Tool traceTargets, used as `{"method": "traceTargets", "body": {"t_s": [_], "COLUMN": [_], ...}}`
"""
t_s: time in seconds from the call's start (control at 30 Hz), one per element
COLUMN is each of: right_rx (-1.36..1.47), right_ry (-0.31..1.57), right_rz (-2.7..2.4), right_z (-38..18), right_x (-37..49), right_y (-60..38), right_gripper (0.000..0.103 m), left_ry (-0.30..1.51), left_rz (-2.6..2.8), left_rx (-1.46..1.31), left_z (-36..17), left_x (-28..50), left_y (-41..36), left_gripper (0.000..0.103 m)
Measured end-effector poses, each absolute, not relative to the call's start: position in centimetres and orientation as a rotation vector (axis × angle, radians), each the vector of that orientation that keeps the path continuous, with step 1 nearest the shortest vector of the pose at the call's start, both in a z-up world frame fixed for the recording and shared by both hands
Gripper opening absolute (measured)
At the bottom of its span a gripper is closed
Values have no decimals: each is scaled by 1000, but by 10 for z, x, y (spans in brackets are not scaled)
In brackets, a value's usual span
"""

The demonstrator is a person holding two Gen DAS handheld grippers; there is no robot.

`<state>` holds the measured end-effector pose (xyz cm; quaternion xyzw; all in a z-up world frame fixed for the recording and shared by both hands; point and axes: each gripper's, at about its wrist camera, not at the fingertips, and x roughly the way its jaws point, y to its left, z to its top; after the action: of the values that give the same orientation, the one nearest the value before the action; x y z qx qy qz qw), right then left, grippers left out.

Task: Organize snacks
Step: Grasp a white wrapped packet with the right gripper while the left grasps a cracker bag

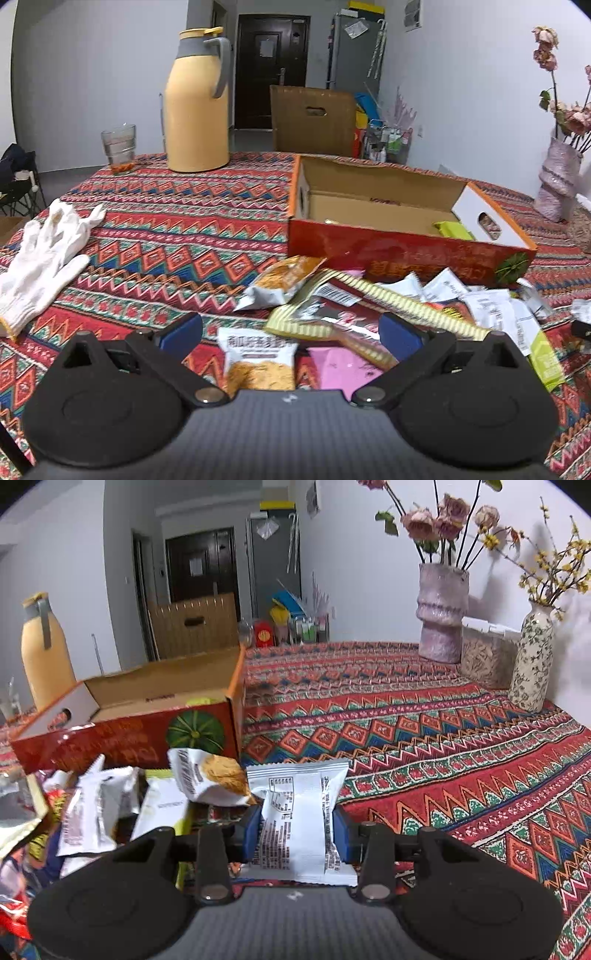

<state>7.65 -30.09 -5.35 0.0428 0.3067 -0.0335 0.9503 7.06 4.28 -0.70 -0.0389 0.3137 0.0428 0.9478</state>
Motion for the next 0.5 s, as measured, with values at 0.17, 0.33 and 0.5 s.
{"method": "traceTargets", "body": {"t_s": [0.17, 0.33, 0.5], "right_rx": [98, 102, 104], "right_ry": [617, 620, 626], "right_rz": [-57, -53, -51], "right_z": [-54, -56, -57], "right_x": [69, 66, 64], "right_y": [-298, -295, -294], "right_gripper": [40, 40, 40], "left_ry": [697, 760, 796], "left_rz": [149, 201, 198], "left_rx": [-62, -80, -51], "left_z": [-20, -33, -43], "left_x": [71, 78, 88], "left_y": [55, 65, 56], "left_gripper": [103, 102, 89]}}
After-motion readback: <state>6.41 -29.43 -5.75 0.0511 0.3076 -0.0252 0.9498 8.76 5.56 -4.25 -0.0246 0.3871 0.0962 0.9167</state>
